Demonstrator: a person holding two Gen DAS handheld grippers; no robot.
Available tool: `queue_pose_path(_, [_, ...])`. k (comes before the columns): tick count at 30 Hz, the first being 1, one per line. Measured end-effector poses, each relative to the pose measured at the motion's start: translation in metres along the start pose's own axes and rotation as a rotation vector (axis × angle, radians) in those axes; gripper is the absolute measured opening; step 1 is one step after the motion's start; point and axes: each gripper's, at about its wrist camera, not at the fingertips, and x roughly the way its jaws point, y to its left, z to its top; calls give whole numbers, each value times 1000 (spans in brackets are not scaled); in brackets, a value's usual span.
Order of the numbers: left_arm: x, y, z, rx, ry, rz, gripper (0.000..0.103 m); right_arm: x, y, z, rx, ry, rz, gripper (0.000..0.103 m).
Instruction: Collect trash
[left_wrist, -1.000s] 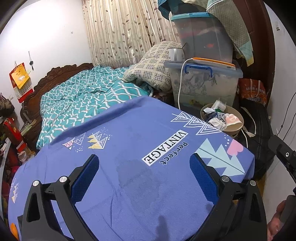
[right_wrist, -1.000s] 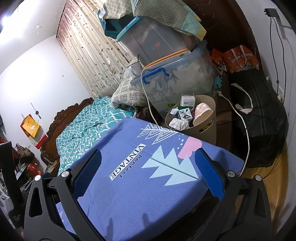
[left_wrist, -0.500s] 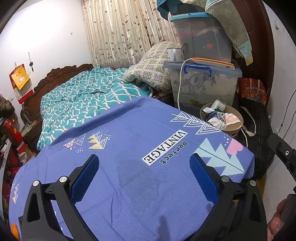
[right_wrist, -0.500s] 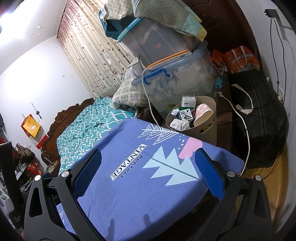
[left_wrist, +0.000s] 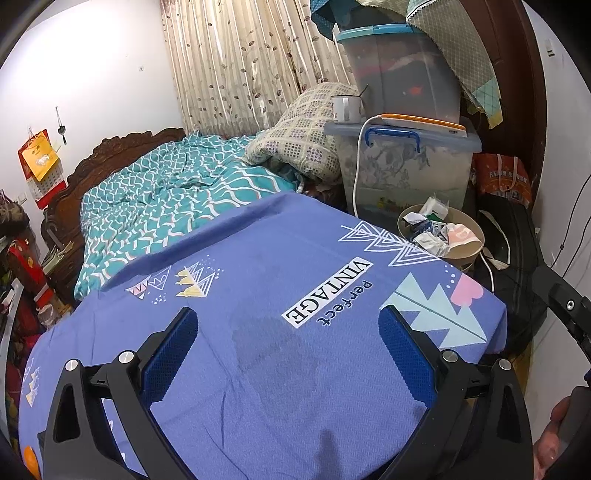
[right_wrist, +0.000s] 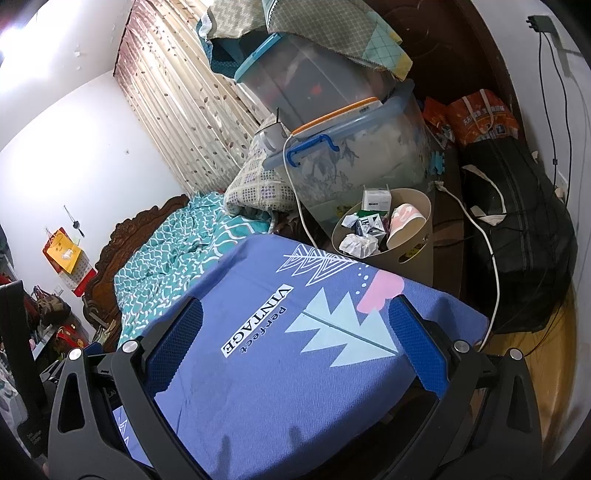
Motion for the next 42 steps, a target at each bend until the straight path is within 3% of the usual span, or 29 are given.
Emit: queue_pose_path(42, [2,-4,-5,34,7,-12,95,-2,-2,-7,3,1,-2,100])
